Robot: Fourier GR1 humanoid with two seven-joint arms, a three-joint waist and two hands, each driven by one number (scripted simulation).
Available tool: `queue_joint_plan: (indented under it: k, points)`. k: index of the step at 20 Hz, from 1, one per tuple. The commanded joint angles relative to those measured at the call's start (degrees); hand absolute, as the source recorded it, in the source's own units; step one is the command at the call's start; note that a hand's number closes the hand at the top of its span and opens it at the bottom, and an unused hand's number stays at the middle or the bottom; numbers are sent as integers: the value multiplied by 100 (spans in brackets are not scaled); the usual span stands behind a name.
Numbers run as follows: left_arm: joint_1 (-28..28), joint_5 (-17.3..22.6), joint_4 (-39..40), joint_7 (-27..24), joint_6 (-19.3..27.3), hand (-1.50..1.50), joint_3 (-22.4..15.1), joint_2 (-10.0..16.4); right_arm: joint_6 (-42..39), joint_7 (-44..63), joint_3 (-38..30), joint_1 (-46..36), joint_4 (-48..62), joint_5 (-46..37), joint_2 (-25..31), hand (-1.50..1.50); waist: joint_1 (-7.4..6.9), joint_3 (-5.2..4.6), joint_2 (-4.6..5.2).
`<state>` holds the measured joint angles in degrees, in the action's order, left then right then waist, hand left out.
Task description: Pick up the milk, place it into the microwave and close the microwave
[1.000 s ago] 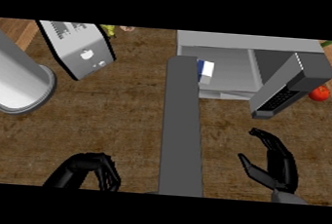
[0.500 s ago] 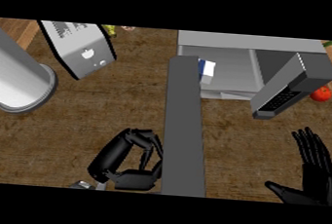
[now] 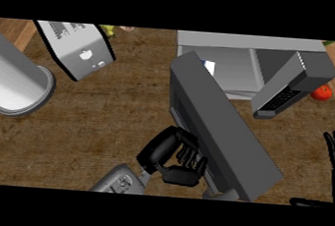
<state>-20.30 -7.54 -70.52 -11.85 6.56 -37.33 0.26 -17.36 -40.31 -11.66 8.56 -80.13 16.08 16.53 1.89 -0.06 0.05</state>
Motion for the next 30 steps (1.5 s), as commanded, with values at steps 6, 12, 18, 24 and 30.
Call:
queue_joint_plan:
  k: [6, 12, 18, 24, 30]
  points:
    - [-1473, 1659, 1459, 625, 1017, 150, -1490, -25, -433, 534, 123, -334, -564, 426, 160, -150, 354, -4, 87]
    - [-2066, 2488, 1650, 358, 1198, -150, -1503, -24, -768, 818, 313, -457, -1099, 623, 339, -150, 722, -21, 153]
    - [-2346, 3158, 1506, -276, 1533, 150, -1346, -25, -934, 1056, 406, -666, -1439, 796, 488, -150, 1070, -41, 223]
    - [-3048, 3627, 1852, -390, 1585, 150, -1095, -26, -1099, 1262, 500, -966, -1633, 949, 639, -150, 1402, -29, 312]
    - [-3511, 3945, 2217, -533, 1763, 150, -972, -26, -1153, 1486, 443, -1044, -1719, 1228, 746, -150, 1694, -15, 377]
